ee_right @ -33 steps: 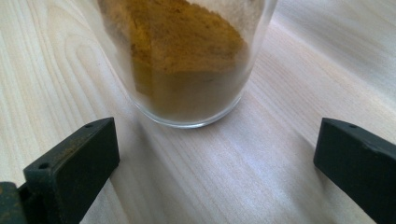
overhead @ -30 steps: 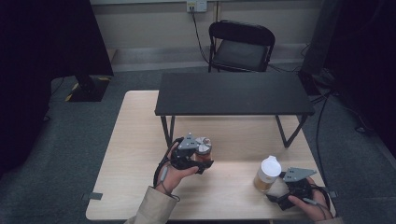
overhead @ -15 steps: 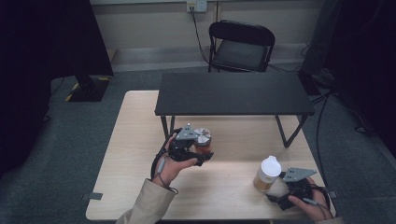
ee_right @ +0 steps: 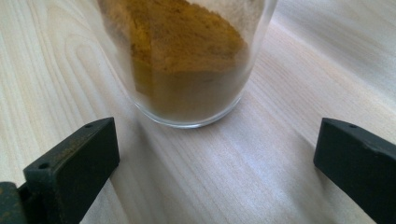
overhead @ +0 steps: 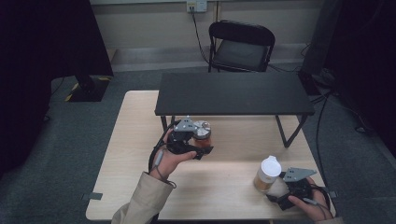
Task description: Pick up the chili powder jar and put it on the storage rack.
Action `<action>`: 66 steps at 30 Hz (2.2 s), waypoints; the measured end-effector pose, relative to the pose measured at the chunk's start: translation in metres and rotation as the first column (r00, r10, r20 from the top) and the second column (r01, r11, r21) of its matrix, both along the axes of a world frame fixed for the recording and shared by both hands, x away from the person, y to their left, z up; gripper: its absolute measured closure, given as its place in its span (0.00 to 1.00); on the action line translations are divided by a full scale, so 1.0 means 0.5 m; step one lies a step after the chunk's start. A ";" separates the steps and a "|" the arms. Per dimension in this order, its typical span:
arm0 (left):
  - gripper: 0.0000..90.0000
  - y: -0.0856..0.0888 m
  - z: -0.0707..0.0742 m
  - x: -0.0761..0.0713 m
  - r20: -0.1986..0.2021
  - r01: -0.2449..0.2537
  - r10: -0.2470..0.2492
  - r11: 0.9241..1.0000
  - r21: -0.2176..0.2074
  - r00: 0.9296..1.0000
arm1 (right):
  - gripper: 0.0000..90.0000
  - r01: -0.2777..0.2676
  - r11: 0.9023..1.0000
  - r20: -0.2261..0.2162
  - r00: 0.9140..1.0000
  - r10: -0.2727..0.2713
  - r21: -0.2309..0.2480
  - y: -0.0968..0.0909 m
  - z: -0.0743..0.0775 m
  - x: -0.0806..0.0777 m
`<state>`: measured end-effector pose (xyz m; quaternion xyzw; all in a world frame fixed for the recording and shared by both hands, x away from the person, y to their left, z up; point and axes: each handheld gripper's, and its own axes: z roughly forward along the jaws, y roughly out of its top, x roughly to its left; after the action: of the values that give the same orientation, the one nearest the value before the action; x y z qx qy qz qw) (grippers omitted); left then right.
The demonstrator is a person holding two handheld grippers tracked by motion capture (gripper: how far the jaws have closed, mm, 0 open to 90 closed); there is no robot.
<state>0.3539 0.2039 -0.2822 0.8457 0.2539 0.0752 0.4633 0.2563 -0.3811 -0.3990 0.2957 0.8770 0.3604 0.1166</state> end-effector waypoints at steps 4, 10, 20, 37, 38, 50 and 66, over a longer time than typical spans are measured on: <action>0.34 0.001 0.012 0.006 0.003 0.010 -0.010 1.000 -0.002 1.000 | 0.00 0.000 1.000 0.000 1.000 0.000 0.000 0.000 0.000 0.000; 0.34 0.002 0.032 0.015 0.007 0.018 -0.018 1.000 -0.006 1.000 | 0.00 0.000 1.000 0.000 1.000 0.000 0.000 0.000 0.000 0.000; 0.34 -0.001 0.071 0.025 0.023 0.023 -0.023 1.000 -0.003 0.999 | 0.00 0.000 1.000 0.000 1.000 0.000 0.000 0.000 0.000 0.000; 0.34 -0.006 0.121 0.043 0.053 0.020 -0.019 1.000 -0.017 0.998 | 0.00 0.000 1.000 0.000 1.000 0.000 0.000 0.000 0.000 0.000; 0.34 -0.007 0.125 0.044 0.057 0.019 -0.019 1.000 -0.013 0.998 | 0.00 0.000 1.000 0.000 1.000 0.000 0.000 0.000 0.000 0.000; 0.34 -0.020 0.168 0.053 0.087 -0.003 0.002 1.000 0.008 0.996 | 0.00 0.000 1.000 0.000 1.000 0.000 0.000 0.000 0.000 0.000; 0.34 -0.037 0.189 0.078 0.091 -0.059 0.057 0.998 0.028 0.994 | 0.00 0.001 1.000 -0.002 1.000 -0.001 0.000 0.000 0.000 0.000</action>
<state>0.3929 0.1856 -0.1877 0.8407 0.2559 0.1307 0.4589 0.2564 -0.3810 -0.3989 0.2963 0.8769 0.3602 0.1159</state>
